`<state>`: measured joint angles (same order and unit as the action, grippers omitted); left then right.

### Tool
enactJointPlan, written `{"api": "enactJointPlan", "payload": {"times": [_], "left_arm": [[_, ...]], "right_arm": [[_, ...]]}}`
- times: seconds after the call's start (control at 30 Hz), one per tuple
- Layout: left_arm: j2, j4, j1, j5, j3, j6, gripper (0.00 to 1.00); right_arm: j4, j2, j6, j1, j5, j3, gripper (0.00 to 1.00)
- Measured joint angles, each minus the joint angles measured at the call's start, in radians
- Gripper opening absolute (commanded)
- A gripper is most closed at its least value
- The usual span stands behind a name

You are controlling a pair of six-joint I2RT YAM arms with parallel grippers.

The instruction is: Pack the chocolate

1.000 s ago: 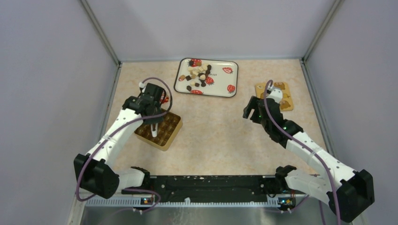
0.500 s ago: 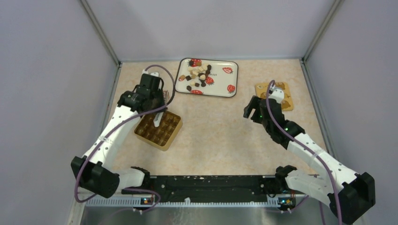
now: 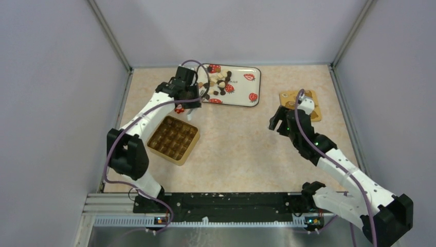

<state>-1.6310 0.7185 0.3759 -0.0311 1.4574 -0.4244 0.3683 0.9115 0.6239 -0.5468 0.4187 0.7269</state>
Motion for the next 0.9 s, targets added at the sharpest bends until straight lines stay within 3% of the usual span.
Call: {"api": "enactJointPlan", "payload": {"times": [0.27,0.6,0.9], "left_arm": [[-0.084,-0.043,0.000,-0.006,0.012,-0.040,0.38],[-0.170,-0.077,0.005,-0.010,0.068,-0.067,0.50],[-0.240,-0.074,0.018,-0.033,0.102,-0.080,0.45]], "right_arm": [[0.021,-0.004,0.005,0.000,0.010,0.000,0.75],[0.022,-0.003,0.004,0.000,0.011,0.000,0.75],[0.022,-0.001,0.003,0.000,0.018,0.000,0.75]]}}
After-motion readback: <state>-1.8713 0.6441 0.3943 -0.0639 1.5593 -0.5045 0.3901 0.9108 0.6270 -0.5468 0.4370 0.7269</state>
